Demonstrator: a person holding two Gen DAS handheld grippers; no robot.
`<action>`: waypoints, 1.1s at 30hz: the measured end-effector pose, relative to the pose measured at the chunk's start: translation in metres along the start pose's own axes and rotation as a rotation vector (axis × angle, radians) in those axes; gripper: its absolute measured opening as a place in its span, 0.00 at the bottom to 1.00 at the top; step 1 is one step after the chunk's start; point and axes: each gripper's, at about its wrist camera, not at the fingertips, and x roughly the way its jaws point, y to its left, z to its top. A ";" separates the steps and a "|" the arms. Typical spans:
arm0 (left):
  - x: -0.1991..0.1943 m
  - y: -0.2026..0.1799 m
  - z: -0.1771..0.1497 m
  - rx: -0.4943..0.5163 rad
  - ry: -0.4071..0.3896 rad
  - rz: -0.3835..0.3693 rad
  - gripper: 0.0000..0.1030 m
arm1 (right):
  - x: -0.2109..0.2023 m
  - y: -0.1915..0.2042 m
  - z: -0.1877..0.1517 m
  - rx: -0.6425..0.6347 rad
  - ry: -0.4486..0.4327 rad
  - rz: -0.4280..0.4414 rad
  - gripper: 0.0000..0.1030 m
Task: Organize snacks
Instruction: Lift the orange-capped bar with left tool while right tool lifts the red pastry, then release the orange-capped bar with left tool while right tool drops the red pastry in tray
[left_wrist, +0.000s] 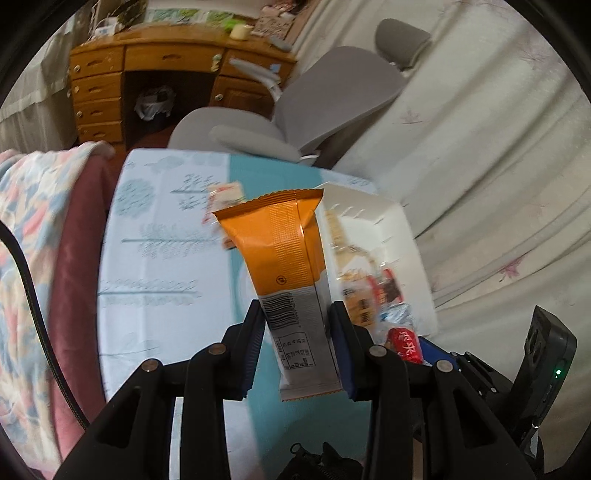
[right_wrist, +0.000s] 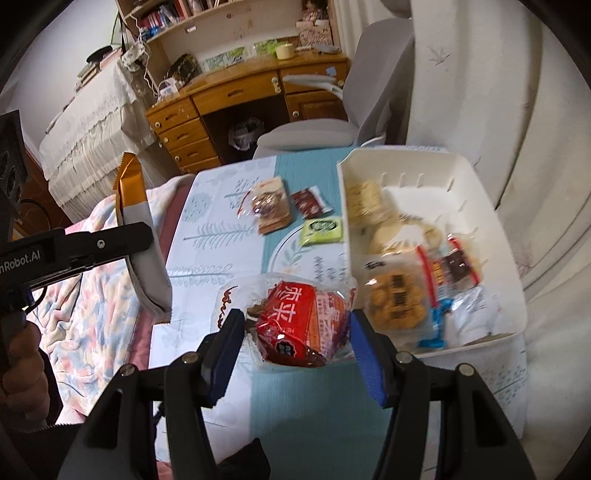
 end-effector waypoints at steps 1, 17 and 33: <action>0.001 -0.009 0.000 0.008 -0.010 0.000 0.33 | -0.002 -0.006 0.000 -0.003 -0.004 0.000 0.57; 0.069 -0.121 0.012 0.026 -0.078 -0.056 0.34 | -0.009 -0.120 0.018 -0.039 -0.019 0.026 0.57; 0.111 -0.156 0.022 0.019 -0.055 -0.021 0.78 | 0.015 -0.187 0.026 0.107 0.037 0.085 0.62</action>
